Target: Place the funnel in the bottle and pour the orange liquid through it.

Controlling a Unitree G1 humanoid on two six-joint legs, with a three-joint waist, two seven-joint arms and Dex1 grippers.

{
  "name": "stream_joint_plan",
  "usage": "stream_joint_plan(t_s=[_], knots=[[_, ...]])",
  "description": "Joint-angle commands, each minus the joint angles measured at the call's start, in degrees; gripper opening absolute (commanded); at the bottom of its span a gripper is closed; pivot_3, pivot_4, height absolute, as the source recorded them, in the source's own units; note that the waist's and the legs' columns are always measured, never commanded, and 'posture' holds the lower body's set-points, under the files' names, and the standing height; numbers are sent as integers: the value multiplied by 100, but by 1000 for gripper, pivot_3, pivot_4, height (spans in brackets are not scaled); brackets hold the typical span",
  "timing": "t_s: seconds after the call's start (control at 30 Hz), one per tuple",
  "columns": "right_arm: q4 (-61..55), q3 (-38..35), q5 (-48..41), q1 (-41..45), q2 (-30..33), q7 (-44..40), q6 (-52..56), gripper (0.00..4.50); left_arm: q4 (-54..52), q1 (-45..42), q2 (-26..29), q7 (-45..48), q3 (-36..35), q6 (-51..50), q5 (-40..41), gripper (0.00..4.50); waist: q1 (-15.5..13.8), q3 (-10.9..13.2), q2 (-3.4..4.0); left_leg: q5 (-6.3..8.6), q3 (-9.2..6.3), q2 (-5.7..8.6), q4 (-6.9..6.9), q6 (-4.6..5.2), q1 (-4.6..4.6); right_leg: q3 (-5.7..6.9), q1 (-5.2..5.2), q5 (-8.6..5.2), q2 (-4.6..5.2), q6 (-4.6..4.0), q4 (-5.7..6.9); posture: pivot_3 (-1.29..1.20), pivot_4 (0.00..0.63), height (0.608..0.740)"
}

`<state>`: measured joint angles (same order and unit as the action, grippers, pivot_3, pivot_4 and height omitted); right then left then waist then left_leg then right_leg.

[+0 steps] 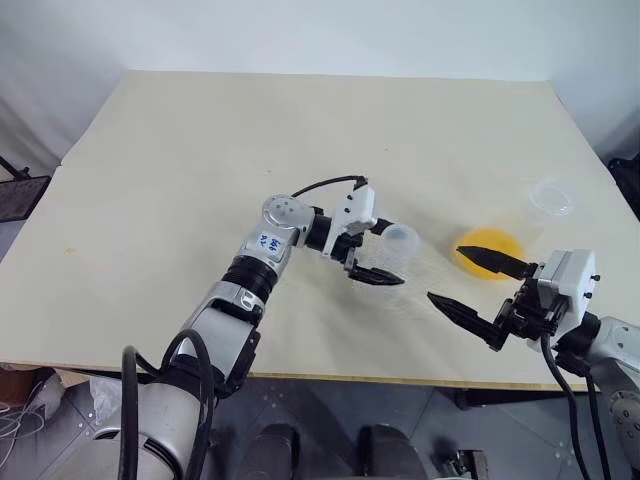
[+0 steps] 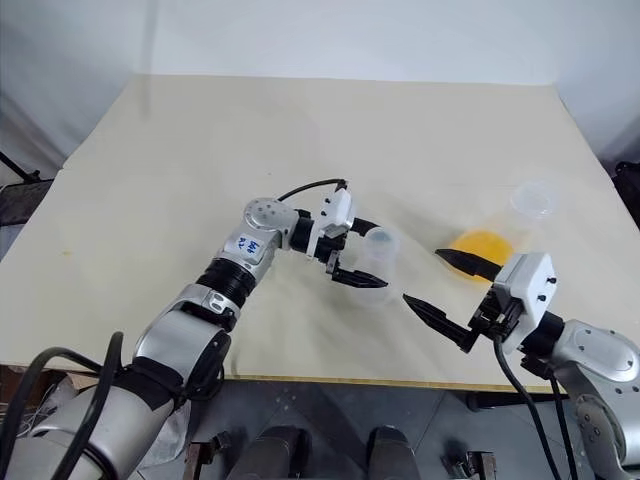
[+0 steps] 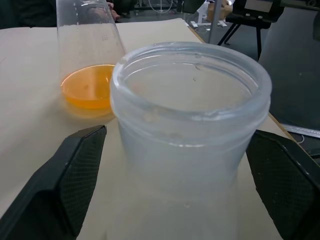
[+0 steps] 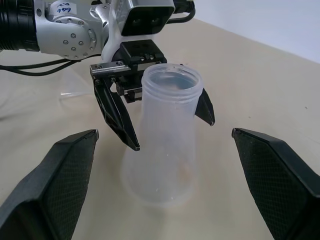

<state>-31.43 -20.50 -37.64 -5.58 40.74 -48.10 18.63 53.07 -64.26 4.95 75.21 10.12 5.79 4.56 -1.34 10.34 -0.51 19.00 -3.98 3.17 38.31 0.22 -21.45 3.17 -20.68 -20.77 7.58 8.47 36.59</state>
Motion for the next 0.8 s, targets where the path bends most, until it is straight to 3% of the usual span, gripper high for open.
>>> stream_joint_plan(t_s=[0.03,0.8], knots=[[-87,-201,-20,80,102,-39,-113,4500,-223,-189,51,143,-124,-165,175,4427,2,0,0,0,0,0,0,0,0,0,0,0,0,0,0,0,150,740],[520,-90,124,562,525,-708,-126,4500,-2260,601,1532,878,-398,-1424,912,4427,20,-1,1,0,-5,-8,3,0,0,-1,1,0,0,0,4,0,150,740]])
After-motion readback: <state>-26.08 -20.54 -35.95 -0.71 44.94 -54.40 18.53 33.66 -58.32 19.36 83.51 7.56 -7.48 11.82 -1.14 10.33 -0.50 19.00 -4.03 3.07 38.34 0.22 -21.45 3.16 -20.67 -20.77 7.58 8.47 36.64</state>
